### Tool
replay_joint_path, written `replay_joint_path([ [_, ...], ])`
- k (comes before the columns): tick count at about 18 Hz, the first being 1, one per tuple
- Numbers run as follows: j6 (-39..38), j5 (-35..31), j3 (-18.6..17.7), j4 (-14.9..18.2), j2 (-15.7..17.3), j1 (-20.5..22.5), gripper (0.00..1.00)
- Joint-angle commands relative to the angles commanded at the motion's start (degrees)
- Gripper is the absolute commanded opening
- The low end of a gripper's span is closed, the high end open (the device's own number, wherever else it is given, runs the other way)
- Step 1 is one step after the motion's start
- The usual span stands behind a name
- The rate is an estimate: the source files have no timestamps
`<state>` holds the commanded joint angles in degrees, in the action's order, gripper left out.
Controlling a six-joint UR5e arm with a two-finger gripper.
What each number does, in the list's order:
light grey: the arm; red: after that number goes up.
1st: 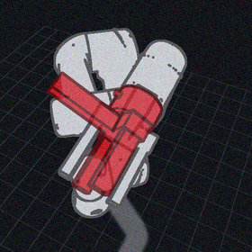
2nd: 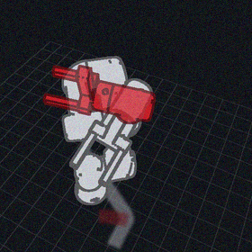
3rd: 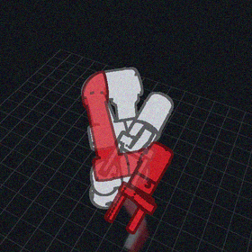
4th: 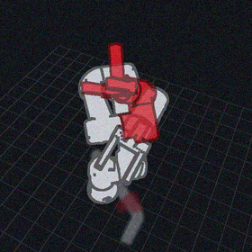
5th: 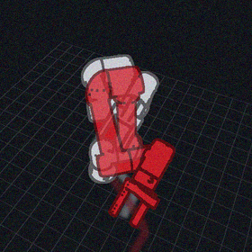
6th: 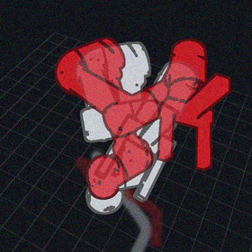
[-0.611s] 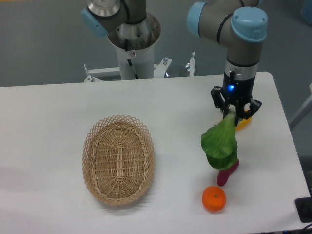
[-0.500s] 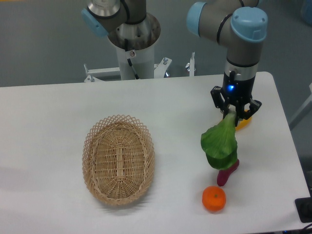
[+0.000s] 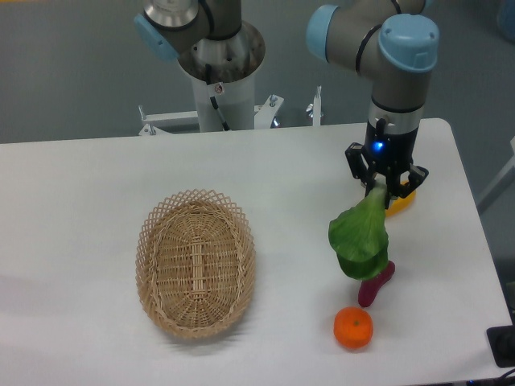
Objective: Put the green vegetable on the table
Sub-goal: 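Lower the held green bok choy toward the table beside the eggplant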
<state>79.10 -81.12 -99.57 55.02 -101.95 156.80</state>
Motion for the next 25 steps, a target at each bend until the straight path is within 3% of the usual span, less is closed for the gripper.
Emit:
replay_joint_path([
  [2,-0.61,-0.09,-1.58,-1.22,0.00,-0.09,0.41],
  [6,-1.14,-0.35,-6.15,-10.36,-0.96,-0.88,0.41],
  [9,-0.80,-2.89,-6.77,-10.81,-2.63,-1.32,0.40],
  [15,0.09,-8.35,-6.77,-13.62,-9.31,-4.66,0.40],
  [25,0.44,-8.35,-6.77,-13.54,-11.95,-4.66,0.40],
])
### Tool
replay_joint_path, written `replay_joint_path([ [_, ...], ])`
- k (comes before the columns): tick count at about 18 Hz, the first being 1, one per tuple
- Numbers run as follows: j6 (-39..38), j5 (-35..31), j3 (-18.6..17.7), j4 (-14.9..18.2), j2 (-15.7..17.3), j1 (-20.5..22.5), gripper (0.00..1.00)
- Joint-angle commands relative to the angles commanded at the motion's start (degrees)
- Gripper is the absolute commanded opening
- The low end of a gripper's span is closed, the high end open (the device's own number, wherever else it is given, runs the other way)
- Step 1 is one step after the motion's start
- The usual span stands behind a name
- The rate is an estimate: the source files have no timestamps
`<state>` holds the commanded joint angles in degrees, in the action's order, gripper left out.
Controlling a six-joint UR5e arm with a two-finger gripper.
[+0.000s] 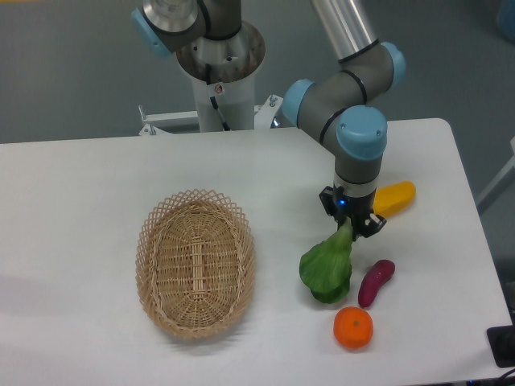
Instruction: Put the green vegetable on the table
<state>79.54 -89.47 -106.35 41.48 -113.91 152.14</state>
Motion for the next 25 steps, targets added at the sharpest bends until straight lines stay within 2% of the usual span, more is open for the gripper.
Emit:
replay_joint_path([
  [1,-0.09,0.00,0.09,-0.09,0.09,0.00,0.43],
  [2,-0.44,0.00,0.09,-0.09,0.26,0.00,0.57],
  [4,-0.26,0.00,0.70,-0.09,0.61,0.00,1.00],
  [11,-1.23,0.09,1.32,-0.09,3.43,0.79,1.00],
  [15,-1.40,0.18,4.21,-0.18,3.87,1.23,1.00],
  [18,-1.32,-0.44,7.90,0.26,5.18,1.32,1.00],
  [19,-0.97,-0.44,8.35,0.70,5.53,1.84,1.00],
  [21,-0.62,-0.18,8.35,1.84,8.25,4.12,1.00],
  [25,4.90,0.79,10.63,7.80,9.32,5.80,1.00],
])
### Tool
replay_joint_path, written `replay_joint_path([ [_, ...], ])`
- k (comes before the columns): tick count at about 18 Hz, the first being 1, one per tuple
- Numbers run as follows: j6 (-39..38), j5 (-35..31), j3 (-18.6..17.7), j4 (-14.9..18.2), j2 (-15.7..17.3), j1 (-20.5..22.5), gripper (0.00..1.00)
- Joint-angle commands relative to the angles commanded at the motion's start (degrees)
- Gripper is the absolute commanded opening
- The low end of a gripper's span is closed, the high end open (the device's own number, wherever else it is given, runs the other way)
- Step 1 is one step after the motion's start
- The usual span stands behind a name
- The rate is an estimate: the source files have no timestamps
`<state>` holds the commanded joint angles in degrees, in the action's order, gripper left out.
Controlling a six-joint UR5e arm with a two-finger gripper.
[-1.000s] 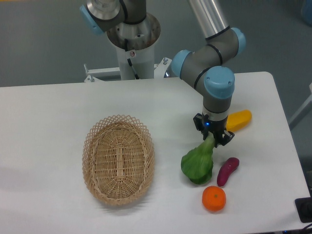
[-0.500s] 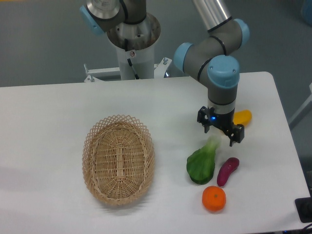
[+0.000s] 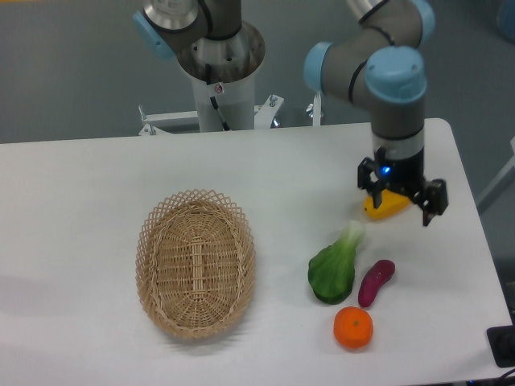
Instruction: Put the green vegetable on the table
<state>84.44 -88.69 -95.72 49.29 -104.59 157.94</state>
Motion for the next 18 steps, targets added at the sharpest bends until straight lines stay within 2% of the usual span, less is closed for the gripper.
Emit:
replay_joint_path([
  [1,2.29,0.09,0.44,1.85,0.17,0.52,1.00],
  [4,5.99,0.44,1.85,3.97,1.14,2.02,1.00],
  [8,9.25,1.84,8.34,14.06,1.14,3.69,1.00],
  [10,10.82,3.25,10.63,17.85,1.14,5.01,1.00],
  [13,15.74,4.22,11.35,19.18,1.32,6.76,1.00],
  [18,16.28,6.60,10.73,19.01,1.67,7.38,1.00],
])
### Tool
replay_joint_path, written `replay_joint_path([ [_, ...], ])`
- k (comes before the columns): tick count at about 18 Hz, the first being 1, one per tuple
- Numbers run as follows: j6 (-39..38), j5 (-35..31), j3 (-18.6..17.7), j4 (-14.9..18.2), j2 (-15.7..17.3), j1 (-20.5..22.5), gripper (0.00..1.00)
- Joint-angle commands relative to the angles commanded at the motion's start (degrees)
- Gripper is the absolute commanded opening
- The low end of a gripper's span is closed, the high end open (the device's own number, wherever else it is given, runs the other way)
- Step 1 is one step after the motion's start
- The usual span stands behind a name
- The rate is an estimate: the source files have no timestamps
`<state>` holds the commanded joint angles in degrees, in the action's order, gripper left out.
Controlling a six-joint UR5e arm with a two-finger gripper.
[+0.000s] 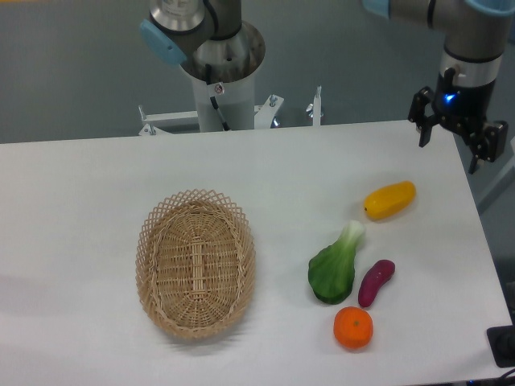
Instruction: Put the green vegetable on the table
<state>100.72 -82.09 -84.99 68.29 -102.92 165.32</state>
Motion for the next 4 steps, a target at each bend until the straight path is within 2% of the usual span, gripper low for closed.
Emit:
replay_joint_path([
  [4,-0.44,0.09,-0.18,-0.18,0.00,0.00,1.00],
])
